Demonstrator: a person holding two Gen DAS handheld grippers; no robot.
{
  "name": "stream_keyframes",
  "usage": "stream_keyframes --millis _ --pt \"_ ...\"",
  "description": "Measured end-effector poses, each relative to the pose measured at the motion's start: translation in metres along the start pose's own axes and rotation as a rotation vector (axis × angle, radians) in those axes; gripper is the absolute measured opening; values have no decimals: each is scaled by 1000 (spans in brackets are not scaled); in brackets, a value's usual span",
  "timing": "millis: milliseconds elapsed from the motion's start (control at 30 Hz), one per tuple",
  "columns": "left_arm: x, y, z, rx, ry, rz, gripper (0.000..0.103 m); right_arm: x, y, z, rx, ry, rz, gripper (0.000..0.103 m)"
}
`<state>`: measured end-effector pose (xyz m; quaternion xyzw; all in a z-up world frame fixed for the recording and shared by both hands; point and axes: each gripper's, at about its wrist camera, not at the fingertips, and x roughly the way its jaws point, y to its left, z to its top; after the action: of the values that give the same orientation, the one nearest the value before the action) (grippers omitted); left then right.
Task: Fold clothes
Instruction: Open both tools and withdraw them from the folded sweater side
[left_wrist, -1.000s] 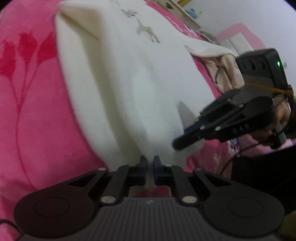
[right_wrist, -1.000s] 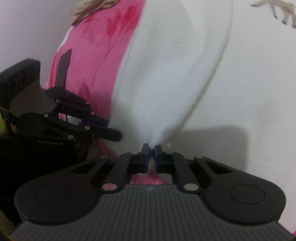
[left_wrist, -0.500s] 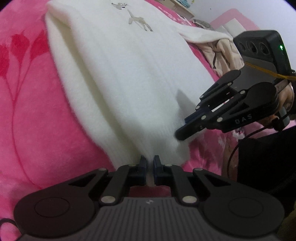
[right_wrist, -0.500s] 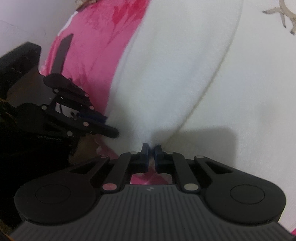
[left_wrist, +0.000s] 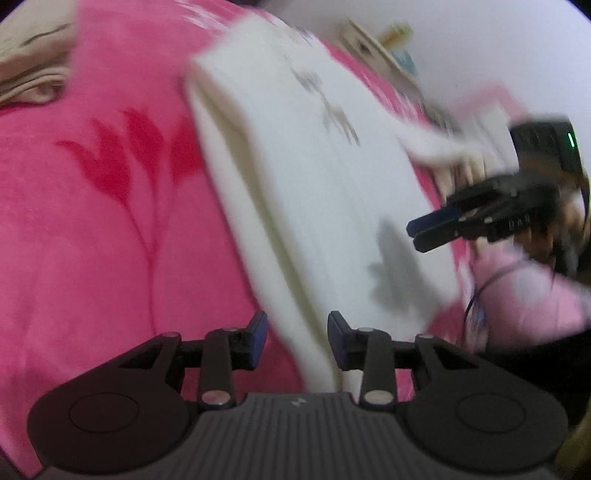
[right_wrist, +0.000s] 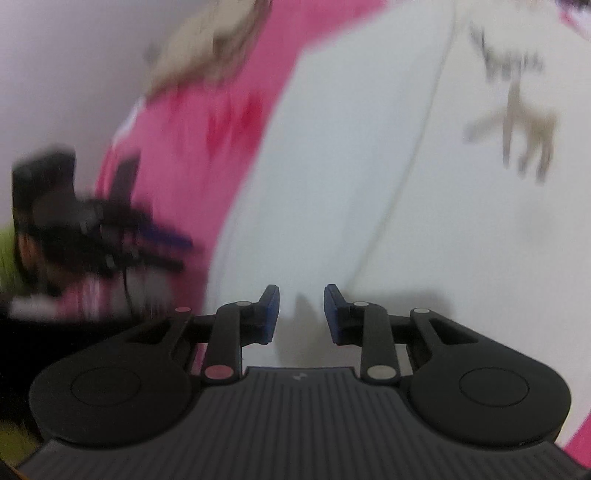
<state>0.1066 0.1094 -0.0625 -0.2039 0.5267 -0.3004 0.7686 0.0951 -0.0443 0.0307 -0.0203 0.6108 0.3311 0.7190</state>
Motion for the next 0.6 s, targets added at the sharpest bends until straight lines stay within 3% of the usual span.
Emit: stream_keyframes --millis 167,300,433,533,600 --pt "38 -14 7 -14 3 -26 37 34 21 46 -30 -76 -8 26" --pt "37 -11 -8 -21 30 -20 36 68 37 66 -68 -98 -45 26" --pt "33 -5 -23 -63 13 -15 23 91 40 75 -111 -81 -88 25" --pt "37 -7 -26 -76 -7 -7 12 94 41 71 -146 -92 -107 6" --pt "37 -11 -27 -77 -24 -25 10 94 43 69 -162 -105 -110 4"
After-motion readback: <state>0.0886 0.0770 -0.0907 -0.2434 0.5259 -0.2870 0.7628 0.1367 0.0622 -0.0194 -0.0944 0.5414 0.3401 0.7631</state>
